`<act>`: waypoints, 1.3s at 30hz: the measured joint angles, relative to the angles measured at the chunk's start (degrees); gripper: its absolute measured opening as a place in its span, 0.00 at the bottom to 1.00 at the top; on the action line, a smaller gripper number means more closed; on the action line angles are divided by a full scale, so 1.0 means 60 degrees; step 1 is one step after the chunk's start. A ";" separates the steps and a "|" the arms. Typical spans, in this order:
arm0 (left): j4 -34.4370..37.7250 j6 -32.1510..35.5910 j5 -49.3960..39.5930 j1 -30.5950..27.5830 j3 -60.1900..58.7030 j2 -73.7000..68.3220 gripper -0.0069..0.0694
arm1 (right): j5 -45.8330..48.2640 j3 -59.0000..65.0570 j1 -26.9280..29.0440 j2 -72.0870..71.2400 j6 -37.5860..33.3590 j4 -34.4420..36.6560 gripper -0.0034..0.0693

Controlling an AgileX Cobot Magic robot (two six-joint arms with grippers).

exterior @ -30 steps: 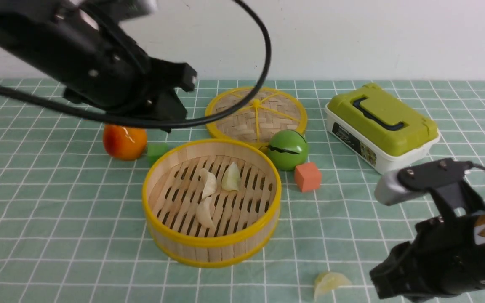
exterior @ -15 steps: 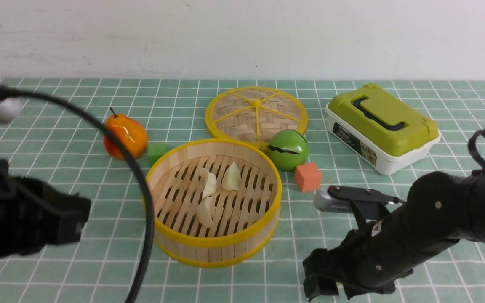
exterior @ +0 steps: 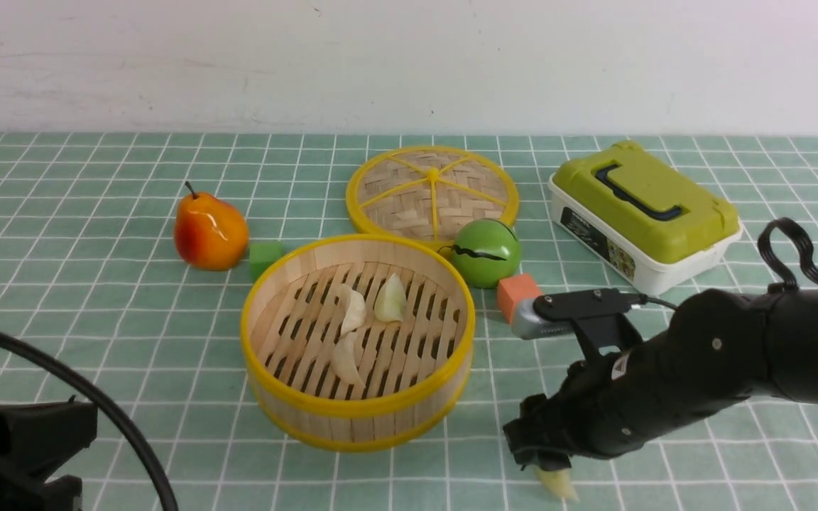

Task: Put the dumplings into the steamer on the table with the blue tablecloth.
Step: 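Reach for and grasp a dumpling lying on the table beside the steamer, then place the dumpling in the bamboo steamer basket with the right gripper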

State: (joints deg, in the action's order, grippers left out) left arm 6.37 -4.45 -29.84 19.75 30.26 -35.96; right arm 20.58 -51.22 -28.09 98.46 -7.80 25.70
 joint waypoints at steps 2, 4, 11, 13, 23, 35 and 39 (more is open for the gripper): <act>-0.0001 0.0000 0.0020 0.0000 -0.0005 0.0000 0.07 | 0.0191 0.0000 0.0000 0.0000 -0.0046 -0.0089 0.61; 0.0026 0.0000 0.0053 0.0000 -0.0005 0.0000 0.07 | 0.0433 0.0000 0.0000 0.0000 -0.0061 -0.0197 0.56; 0.0169 -0.0021 0.0064 0.0000 -0.0005 0.0000 0.07 | 0.0412 0.0000 0.0000 0.0000 -0.0084 -0.0567 0.33; 0.0200 -0.0021 0.0086 0.0000 -0.0005 0.0000 0.07 | 0.0347 0.0000 0.0000 0.0000 -0.0084 -0.0627 0.27; 0.0247 -0.0021 0.0129 0.0000 -0.0005 0.0383 0.07 | 0.1836 -0.0918 0.0000 -0.0346 -0.0084 -0.1003 0.27; 0.0684 -0.0021 0.0377 0.0000 -0.0005 0.0426 0.07 | 0.2677 -0.5011 -0.0561 0.0328 -0.0904 0.0579 0.27; 0.0716 -0.0021 0.0377 0.0000 -0.0005 0.0426 0.07 | 0.1856 -0.5603 -0.0702 0.1936 -0.1055 0.1070 0.27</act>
State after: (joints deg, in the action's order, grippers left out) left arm 10.67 -4.58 -27.58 19.75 30.23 -33.40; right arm 31.71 -84.83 -32.30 110.08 -14.13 32.11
